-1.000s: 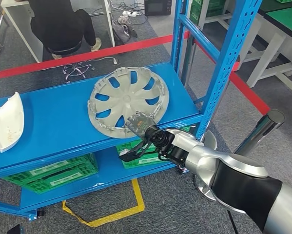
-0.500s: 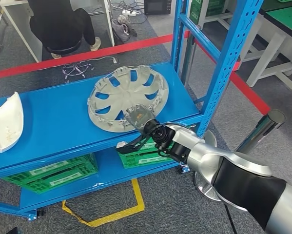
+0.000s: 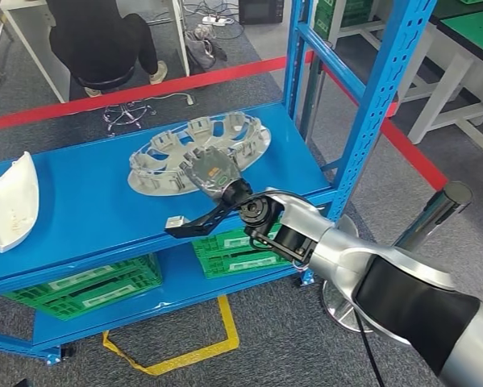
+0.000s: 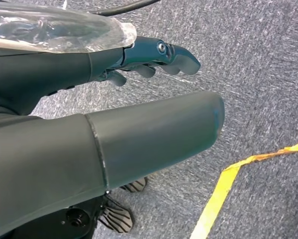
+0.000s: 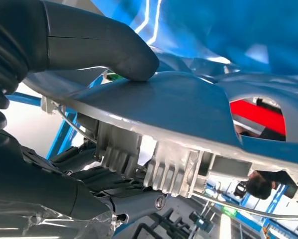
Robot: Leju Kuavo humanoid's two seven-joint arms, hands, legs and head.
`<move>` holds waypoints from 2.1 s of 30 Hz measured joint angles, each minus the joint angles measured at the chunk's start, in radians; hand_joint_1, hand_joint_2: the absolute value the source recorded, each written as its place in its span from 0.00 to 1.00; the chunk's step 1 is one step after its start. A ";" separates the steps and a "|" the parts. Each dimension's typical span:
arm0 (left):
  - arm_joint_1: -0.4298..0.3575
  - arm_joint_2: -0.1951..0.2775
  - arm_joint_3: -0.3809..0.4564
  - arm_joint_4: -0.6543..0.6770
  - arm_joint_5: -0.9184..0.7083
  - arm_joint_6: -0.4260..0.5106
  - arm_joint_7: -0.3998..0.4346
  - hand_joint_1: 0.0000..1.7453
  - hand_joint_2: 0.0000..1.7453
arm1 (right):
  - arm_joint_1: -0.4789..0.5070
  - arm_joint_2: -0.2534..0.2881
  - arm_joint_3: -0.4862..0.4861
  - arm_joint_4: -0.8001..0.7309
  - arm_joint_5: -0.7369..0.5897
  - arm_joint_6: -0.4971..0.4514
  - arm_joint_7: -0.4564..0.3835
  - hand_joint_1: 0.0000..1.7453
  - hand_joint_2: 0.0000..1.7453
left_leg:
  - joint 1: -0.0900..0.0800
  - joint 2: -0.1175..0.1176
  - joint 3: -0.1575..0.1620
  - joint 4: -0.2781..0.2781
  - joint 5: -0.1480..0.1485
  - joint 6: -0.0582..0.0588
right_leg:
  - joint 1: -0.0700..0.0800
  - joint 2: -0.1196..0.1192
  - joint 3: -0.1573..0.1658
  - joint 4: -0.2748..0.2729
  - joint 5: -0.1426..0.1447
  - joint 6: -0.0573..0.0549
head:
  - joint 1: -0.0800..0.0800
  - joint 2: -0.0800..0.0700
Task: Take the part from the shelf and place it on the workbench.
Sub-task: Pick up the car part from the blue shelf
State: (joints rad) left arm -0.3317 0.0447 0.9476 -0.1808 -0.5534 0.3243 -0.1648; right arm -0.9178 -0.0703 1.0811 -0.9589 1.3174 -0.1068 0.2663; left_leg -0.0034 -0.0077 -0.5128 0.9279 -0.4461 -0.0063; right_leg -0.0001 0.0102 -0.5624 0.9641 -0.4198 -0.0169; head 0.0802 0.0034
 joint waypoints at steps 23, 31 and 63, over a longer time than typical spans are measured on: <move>0.006 -0.003 0.000 0.000 0.026 0.027 -0.011 0.00 0.00 | 0.015 -0.012 -0.076 -0.136 -0.200 -0.087 -0.029 1.00 1.00 | 0.000 0.000 -0.003 0.000 0.000 0.000 | 0.000 0.000 -0.003 0.000 0.000 0.000 | 0.000 0.000; 0.010 -0.005 -0.001 0.000 0.048 0.035 -0.016 0.00 0.00 | 0.021 -0.012 -0.126 -0.199 -0.548 -0.091 -0.088 1.00 1.00 | 0.000 0.000 -0.003 0.000 0.000 0.000 | 0.000 0.000 -0.003 -0.001 0.000 0.000 | 0.000 0.000; 0.026 -0.002 -0.031 0.000 0.117 0.046 -0.040 0.00 1.00 | 0.069 -0.034 -0.254 -0.483 -1.568 0.079 -0.236 1.00 1.00 | 0.000 0.000 -0.004 0.000 0.000 0.000 | 0.000 0.000 -0.003 -0.001 0.000 0.000 | 0.000 0.000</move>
State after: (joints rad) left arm -0.3055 0.0423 0.9169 -0.1808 -0.4363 0.3702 -0.2052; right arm -0.8490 -0.1041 0.8267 -1.4419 -0.2505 -0.0277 0.0302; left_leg -0.0034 -0.0076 -0.5168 0.9280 -0.4462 -0.0063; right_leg -0.0002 0.0102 -0.5658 0.9631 -0.4197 -0.0168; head 0.0802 0.0034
